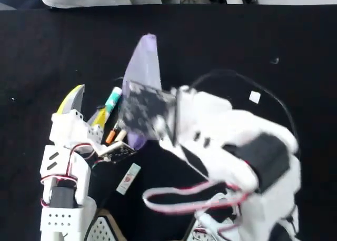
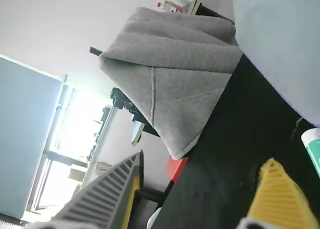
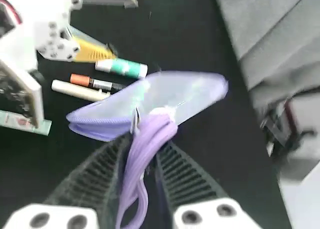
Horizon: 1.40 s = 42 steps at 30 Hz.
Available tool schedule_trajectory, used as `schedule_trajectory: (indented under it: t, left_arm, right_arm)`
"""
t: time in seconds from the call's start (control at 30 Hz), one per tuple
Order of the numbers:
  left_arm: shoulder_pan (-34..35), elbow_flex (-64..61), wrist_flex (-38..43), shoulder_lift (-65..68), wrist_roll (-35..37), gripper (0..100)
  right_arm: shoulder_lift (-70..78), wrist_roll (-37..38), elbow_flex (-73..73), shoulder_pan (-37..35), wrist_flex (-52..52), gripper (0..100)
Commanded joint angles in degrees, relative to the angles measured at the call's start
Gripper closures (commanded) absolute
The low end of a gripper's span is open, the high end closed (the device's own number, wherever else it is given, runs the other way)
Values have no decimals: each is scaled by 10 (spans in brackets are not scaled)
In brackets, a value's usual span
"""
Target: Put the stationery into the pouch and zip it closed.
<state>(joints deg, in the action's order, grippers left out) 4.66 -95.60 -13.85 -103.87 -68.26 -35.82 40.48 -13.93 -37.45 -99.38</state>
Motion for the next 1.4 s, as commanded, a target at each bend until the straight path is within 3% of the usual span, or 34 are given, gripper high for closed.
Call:
schedule_trajectory:
  t: [0.0,0.13,0.23,0.5,0.7,0.8,0.97,1.07,1.37]
  left_arm:
    - [29,24,0,-5,-11,636]
    - [85,17,2,-5,-11,636]
    - [123,13,2,-5,-11,636]
    - [145,-2,2,-5,-8,636]
    - [131,-16,2,-5,-2,636]
    - [123,-15,2,-5,59,636]
    - [87,-2,2,-5,153,636]
    - [70,8,-1,-5,192,636]
    - [65,7,-2,-5,200,636]
  right_arm:
    - [-47,-6,19,-46,-18,986]
    - [-56,-1,44,-99,-18,986]
    - [-56,25,43,-87,-18,986]
    - [-56,93,-40,149,1,986]
    - [-44,-6,-162,215,6,986]
    - [-10,-60,-195,231,6,986]
    - [47,-86,-245,229,8,986]
    - [79,-87,-291,189,36,986]
    - [184,-63,-358,32,3,986]
